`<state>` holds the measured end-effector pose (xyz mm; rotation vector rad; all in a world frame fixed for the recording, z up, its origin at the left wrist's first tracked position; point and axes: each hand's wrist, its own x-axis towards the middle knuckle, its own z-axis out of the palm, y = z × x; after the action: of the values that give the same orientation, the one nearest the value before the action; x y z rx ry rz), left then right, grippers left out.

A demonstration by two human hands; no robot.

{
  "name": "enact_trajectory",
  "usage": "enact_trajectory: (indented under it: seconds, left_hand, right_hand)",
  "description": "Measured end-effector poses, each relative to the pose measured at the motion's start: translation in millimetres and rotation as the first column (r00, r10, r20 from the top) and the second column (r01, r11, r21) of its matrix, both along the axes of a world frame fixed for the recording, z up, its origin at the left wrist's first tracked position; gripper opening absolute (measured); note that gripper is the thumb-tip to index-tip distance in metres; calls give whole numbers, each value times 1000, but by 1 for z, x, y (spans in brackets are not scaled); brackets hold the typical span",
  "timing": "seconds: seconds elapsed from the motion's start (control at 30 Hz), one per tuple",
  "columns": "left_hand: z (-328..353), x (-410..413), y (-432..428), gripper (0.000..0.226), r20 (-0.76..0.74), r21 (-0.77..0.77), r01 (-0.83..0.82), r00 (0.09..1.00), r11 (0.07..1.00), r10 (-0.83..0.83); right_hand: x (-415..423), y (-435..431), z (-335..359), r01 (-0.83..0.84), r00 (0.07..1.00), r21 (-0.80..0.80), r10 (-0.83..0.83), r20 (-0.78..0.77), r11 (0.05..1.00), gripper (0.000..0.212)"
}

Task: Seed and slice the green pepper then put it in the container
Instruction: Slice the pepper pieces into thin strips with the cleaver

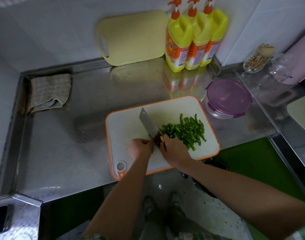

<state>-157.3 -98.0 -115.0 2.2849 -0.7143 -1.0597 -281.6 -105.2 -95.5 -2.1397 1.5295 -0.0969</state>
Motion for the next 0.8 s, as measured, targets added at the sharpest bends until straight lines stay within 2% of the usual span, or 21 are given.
enact_trajectory:
  seconds: [0.2,0.57,0.8]
  left_hand:
    - [2,-3,-2,28,4,17,0,1000,1000,0]
    - [1,-1,-6,18,-1,44,16,1000,999,-16]
    - [-1,0,-3,24,23,51,62,998,997,-64]
  right_hand:
    - [3,3,0,25,999,2,-25,-27,1000,16]
    - [15,0,-5,14,993,18,-12,-119,1000,21]
    - [22,-8,-11,42,993,18,-40,-107,999,21]
